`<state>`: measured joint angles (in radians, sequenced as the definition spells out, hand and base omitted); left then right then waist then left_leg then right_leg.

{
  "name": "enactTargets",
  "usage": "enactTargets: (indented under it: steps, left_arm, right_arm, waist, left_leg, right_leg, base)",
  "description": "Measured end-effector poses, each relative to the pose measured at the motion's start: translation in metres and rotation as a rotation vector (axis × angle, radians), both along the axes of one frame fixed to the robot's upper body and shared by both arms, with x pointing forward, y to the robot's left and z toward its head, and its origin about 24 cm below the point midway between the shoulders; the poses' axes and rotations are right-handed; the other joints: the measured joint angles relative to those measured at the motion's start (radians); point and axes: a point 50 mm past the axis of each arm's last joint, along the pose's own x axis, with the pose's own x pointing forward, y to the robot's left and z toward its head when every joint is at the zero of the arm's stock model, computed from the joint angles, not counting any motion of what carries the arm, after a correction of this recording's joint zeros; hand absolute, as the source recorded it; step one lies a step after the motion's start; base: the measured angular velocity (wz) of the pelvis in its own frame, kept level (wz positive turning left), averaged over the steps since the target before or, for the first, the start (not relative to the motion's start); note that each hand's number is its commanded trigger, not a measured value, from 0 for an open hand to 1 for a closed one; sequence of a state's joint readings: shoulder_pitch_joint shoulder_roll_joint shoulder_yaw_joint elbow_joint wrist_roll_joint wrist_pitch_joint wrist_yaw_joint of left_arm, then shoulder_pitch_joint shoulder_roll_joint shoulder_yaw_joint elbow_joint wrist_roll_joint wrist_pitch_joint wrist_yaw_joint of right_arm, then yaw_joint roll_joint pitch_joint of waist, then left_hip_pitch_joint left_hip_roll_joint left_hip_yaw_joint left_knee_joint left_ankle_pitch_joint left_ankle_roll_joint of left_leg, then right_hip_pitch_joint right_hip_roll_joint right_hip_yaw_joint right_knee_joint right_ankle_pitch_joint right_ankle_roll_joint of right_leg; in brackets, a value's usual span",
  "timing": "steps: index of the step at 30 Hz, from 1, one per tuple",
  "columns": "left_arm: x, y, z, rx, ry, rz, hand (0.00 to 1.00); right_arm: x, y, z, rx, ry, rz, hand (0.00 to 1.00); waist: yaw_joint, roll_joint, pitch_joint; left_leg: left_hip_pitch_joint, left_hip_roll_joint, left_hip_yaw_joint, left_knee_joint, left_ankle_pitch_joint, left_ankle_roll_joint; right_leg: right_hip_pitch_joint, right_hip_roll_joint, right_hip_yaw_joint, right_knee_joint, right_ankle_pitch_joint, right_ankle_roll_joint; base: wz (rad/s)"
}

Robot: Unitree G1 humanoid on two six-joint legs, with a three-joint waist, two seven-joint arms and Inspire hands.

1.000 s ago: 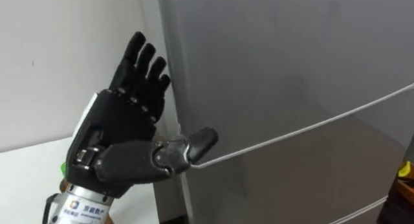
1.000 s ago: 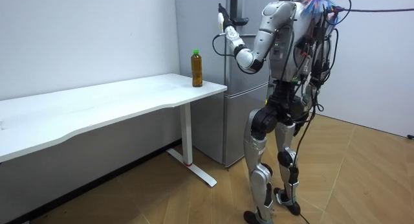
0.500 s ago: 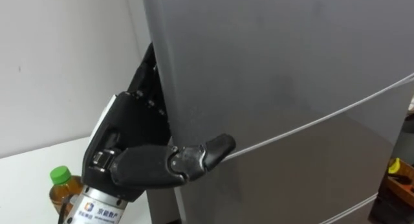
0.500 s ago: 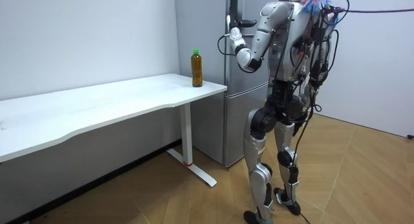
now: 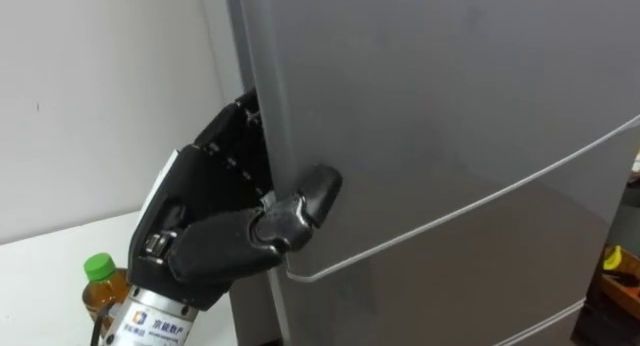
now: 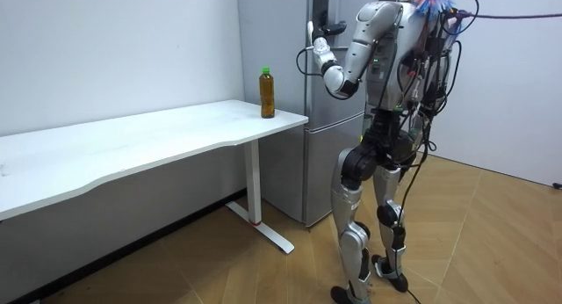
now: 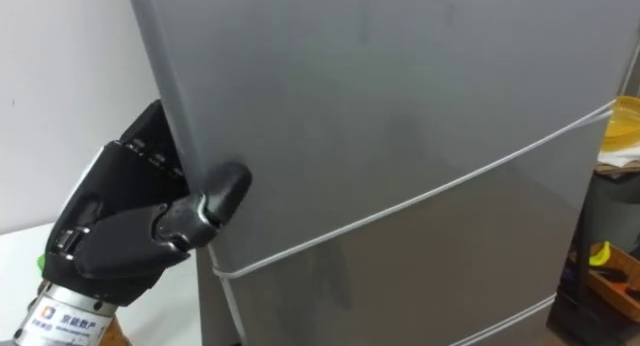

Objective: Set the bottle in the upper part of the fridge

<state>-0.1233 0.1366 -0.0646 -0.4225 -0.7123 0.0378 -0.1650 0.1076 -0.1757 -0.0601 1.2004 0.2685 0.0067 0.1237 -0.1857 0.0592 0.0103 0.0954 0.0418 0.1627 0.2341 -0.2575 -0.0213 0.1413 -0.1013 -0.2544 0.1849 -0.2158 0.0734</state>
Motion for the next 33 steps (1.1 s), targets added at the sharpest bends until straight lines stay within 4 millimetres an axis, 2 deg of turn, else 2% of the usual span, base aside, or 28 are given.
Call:
enactTargets:
  steps: [1,2,3,5,6,7,10,17,33]
  left_arm:
    - [0.000,0.000,0.000,-0.006,0.004,0.003,1.00]
    - [0.000,0.000,0.000,-0.009,0.004,0.004,0.94]
    - [0.000,0.000,0.000,-0.009,0.004,0.004,0.74]
    - [0.000,0.000,0.000,-0.010,0.005,0.007,0.55]
    - [0.000,0.000,0.000,-0.011,0.005,0.008,0.24]
    - [0.000,0.000,0.000,-0.014,0.005,0.009,0.00]
    - [0.001,0.000,0.001,-0.016,0.000,0.007,0.00]
    - [-0.001,-0.007,0.001,-0.010,-0.015,-0.027,0.00]
    - [-0.001,-0.010,0.000,0.003,-0.026,-0.047,0.00]
  right_arm:
    - [0.000,0.000,0.000,0.001,0.002,0.000,0.00]
    - [0.000,0.000,0.000,0.002,0.005,0.000,0.00]
    - [0.000,0.000,0.000,0.003,0.007,0.000,0.00]
    - [-0.001,0.000,0.000,0.003,0.008,-0.001,0.00]
    - [0.000,0.000,0.000,0.003,0.008,-0.001,0.00]
    - [0.000,0.000,0.000,0.003,0.008,-0.001,0.00]
    - [0.000,0.000,0.000,0.002,0.009,0.000,0.00]
    - [0.005,0.000,0.001,-0.006,0.012,0.065,0.00]
    - [0.010,-0.003,0.002,-0.009,0.007,0.090,0.00]
  waist:
    - [-0.001,0.002,-0.0011]
    - [-0.002,0.001,-0.0006]
    - [-0.002,0.001,-0.0006]
    - [-0.002,0.001,-0.0004]
    - [-0.002,0.001,-0.0002]
    - [-0.002,0.001,0.0000]
    - [-0.002,-0.002,0.0029]
    - [0.001,-0.001,0.0039]
    - [-0.002,0.008,0.0068]
  left_leg:
    - [0.000,0.000,0.000,0.000,0.000,0.000]
    - [0.001,0.000,0.000,0.000,0.000,0.000]
    - [0.002,0.000,0.000,0.000,0.000,0.000]
    - [0.003,0.000,0.000,-0.001,0.000,0.000]
    - [0.003,0.000,0.000,-0.001,0.000,0.000]
    - [0.003,0.000,0.000,-0.001,0.000,0.000]
    - [0.003,0.000,0.000,-0.002,0.000,0.000]
    - [0.002,-0.001,0.002,-0.002,0.000,0.000]
    - [-0.015,-0.001,0.002,0.009,0.002,0.003]
  right_leg:
    - [0.000,0.000,0.001,0.000,0.000,0.000]
    - [-0.001,0.000,0.002,0.000,0.000,0.000]
    - [-0.001,0.000,0.002,0.000,0.000,0.000]
    - [-0.002,0.000,0.003,-0.001,0.000,0.000]
    - [-0.002,0.000,0.003,-0.001,0.000,0.000]
    - [-0.002,0.000,0.003,-0.001,0.000,0.000]
    - [-0.002,0.000,0.004,-0.001,0.000,0.000]
    - [-0.001,-0.001,0.004,-0.001,0.000,0.000]
    - [-0.002,-0.002,0.006,-0.001,0.008,0.001]
  base:
    - [0.00]
    - [0.00]
    - [0.00]
    - [0.00]
    - [0.00]
    - [0.00]
    - [0.00]
    - [0.01]
    - [0.01]
